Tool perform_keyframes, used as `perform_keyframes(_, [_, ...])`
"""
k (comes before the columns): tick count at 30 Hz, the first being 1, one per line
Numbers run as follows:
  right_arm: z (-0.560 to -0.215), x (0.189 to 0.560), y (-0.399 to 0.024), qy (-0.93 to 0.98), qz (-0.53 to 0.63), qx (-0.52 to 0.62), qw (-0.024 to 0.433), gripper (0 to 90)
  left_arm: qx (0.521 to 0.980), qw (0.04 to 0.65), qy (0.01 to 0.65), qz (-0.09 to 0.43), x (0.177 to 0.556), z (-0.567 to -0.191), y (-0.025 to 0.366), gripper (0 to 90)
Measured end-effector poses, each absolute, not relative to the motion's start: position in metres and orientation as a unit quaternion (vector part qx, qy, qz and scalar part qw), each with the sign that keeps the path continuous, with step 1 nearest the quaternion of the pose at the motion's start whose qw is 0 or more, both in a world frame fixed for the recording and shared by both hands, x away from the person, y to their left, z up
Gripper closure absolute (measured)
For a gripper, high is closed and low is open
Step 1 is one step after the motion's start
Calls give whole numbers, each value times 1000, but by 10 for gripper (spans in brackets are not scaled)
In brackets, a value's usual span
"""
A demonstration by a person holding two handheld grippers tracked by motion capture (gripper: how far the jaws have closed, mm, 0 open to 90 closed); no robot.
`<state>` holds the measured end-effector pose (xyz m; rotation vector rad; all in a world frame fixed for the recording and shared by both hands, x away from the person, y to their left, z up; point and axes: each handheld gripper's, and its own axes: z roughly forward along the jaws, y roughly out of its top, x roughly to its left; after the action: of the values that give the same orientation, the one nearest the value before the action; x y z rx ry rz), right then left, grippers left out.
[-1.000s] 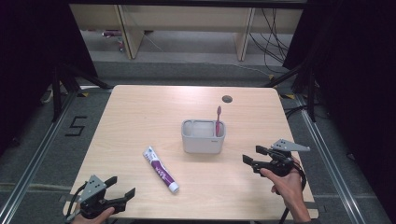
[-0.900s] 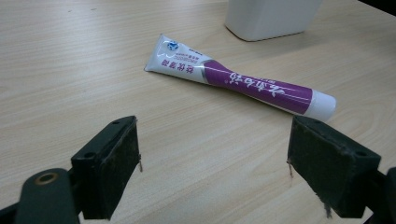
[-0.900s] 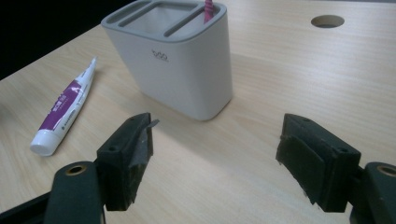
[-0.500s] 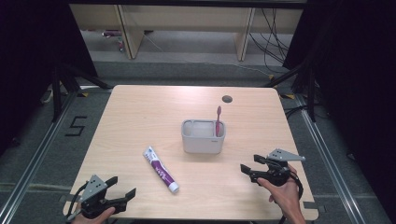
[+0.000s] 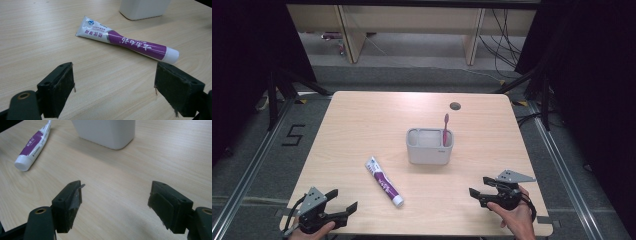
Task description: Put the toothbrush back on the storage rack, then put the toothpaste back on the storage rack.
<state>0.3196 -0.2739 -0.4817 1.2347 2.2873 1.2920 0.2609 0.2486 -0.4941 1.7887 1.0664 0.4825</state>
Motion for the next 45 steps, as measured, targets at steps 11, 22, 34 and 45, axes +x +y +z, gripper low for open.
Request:
perform_keyframes(11, [-487,302,-273,785,433,431,101,228,739,476,434,198,262,-494,249,154])
perform_keyframes(22, [-491,288,-274,802,412,418,109,220,736,472,445,192,261,-495,248,154])
perform_keyframes(34, [-493,291,-278,811,410,406,99,224,737,472,450,177,260,-496,245,154])
perform_keyframes(45, [-492,288,-278,809,400,414,118,234,743,460,455,170,273,-496,225,154])
